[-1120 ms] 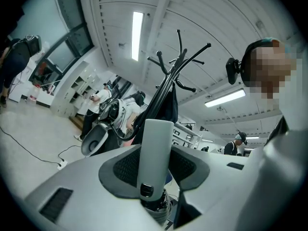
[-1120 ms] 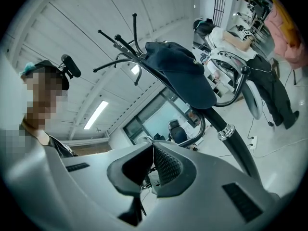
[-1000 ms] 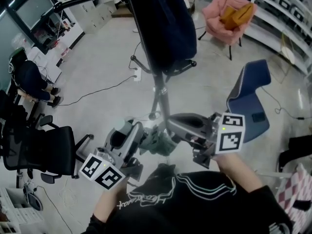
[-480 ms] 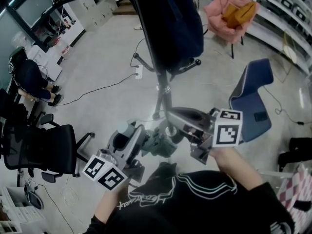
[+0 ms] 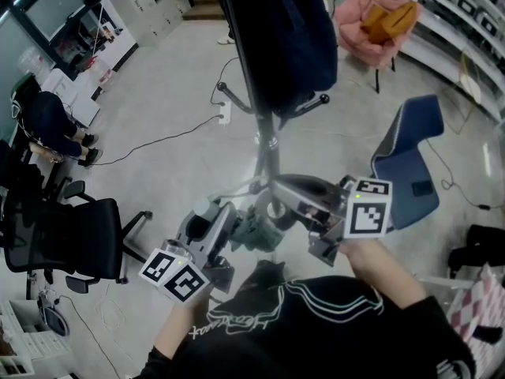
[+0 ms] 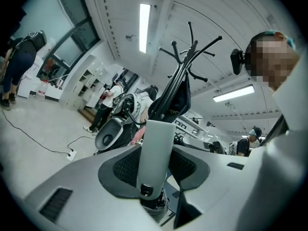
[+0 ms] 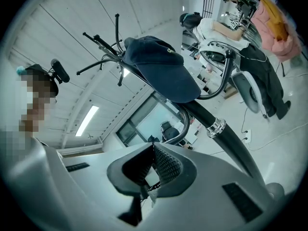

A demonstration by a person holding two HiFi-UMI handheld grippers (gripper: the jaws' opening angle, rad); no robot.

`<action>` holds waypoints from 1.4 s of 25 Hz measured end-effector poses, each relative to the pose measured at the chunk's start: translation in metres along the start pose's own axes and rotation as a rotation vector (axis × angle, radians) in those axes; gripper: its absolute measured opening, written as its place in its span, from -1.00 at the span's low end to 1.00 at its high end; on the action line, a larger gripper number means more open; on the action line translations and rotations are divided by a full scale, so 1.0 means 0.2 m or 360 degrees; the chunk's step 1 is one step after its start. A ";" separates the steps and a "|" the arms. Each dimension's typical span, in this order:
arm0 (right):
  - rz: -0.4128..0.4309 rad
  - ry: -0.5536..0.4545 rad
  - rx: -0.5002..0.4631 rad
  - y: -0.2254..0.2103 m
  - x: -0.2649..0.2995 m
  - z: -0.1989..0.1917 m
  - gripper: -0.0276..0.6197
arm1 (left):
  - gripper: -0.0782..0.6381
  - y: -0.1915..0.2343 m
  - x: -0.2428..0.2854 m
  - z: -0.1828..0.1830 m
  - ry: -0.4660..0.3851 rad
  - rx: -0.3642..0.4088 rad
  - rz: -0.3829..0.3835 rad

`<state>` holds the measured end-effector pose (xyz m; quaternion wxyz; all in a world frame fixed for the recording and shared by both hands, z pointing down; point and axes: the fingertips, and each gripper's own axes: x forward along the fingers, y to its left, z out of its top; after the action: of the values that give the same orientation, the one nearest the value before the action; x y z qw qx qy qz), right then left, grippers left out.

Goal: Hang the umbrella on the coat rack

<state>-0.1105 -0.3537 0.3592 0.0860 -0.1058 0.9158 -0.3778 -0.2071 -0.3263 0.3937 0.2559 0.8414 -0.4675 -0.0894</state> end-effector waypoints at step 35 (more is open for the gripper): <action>-0.0186 -0.0059 0.0065 -0.15 -0.18 -0.05 -0.87 | -0.18 0.25 0.29 -0.50 0.0441 0.0056 -0.0112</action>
<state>-0.0732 -0.3590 0.3903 0.0829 -0.1645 0.8984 -0.3987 -0.1742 -0.3628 0.5096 0.2999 0.8659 -0.3993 0.0269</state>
